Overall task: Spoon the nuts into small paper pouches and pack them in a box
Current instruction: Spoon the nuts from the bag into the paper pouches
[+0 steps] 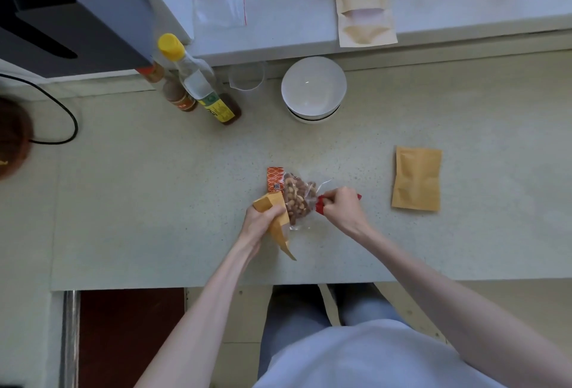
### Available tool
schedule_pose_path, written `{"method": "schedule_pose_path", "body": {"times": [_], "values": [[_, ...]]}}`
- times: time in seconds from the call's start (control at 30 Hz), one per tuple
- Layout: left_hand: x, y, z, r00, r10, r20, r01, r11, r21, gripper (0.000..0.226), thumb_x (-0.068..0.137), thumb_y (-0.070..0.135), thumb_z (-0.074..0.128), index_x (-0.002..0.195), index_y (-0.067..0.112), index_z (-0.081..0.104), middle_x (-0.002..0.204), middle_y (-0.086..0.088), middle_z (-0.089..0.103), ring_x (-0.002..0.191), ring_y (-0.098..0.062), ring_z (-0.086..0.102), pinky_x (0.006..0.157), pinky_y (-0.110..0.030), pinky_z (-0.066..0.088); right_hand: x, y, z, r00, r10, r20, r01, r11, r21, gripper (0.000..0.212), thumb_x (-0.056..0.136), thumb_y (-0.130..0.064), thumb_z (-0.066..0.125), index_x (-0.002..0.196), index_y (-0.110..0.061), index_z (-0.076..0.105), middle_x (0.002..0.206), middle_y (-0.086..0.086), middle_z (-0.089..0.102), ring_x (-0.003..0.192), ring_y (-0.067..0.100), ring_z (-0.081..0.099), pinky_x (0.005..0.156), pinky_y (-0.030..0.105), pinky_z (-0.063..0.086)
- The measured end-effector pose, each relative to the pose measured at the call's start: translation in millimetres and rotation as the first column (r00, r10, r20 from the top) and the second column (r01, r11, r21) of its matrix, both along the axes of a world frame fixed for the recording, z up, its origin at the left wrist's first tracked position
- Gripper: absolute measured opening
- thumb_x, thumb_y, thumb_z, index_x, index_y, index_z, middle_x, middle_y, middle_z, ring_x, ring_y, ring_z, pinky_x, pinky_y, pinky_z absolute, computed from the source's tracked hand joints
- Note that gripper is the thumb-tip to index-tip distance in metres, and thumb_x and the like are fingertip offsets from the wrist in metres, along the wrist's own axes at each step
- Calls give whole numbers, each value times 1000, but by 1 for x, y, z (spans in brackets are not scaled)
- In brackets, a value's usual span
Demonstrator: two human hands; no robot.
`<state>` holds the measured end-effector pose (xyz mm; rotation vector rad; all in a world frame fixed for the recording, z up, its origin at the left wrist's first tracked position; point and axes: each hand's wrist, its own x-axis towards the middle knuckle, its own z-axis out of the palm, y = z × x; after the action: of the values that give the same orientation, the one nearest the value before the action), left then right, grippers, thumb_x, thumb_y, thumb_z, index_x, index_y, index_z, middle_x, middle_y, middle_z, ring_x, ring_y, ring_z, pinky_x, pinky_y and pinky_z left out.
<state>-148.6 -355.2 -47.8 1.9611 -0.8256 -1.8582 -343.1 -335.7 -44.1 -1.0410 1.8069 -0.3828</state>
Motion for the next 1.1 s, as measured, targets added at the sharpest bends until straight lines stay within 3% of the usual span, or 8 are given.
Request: {"method": "schedule_pose_path", "body": {"times": [0.2,0.3,0.4,0.5,0.63,0.7,0.9,1.1], "values": [[1,-6,-3,999,-19,31,19,1000,5,3,78,18,70,75,20,70,67,6,70,68,-11,65,69,-27,51,-13,-1,-14,978,-137,156,113,981,156,19,76,1,54,80,12,69,62,11,56,61,15,48,57,30,37],[2,-8,-4,997,-54,60,53,999,2,13,82,14,68,71,21,70,65,8,69,66,-9,65,67,-27,50,-18,2,-18,959,-205,197,173,970,170,18,77,0,54,80,9,70,72,29,64,69,15,52,61,32,43],[3,-11,-2,996,-58,75,58,998,5,5,75,19,71,70,21,70,68,3,69,73,-18,64,74,-33,53,-27,7,-18,938,-262,226,233,961,149,20,80,-1,60,67,-5,74,71,10,68,70,14,57,58,33,50],[4,-13,1,995,-73,70,71,997,18,12,64,27,69,73,19,70,77,-8,71,80,-29,66,86,-44,54,-38,13,-19,930,-291,225,264,954,143,25,81,-4,63,59,-13,72,61,-10,60,64,11,56,51,19,44],[3,-15,1,992,-86,91,84,996,25,8,64,29,69,67,21,70,74,-6,71,76,-26,66,84,-42,54,-48,18,-22,918,-311,247,279,947,157,23,87,-2,58,96,-13,77,95,-5,70,86,9,66,79,30,56],[3,-16,0,990,-87,111,85,996,23,6,69,26,70,65,23,70,68,1,70,71,-19,64,77,-37,53,-52,19,-22,912,-317,261,285,946,152,27,90,-1,54,109,-6,72,104,-2,68,91,10,66,82,27,57],[2,-20,-1,986,-104,128,101,994,31,7,71,25,70,64,24,71,65,5,69,67,-13,63,67,-29,52,-64,23,-13,898,-339,281,301,939,168,23,96,-4,51,89,-6,73,61,4,56,56,11,48,54,21,40],[2,-21,-3,977,-138,161,138,990,11,9,81,18,68,72,21,69,62,9,68,61,-7,63,59,-22,49,-81,32,-7,861,-397,317,361,917,169,22,97,-3,48,100,-5,70,61,7,55,55,13,47,54,21,41]]}}
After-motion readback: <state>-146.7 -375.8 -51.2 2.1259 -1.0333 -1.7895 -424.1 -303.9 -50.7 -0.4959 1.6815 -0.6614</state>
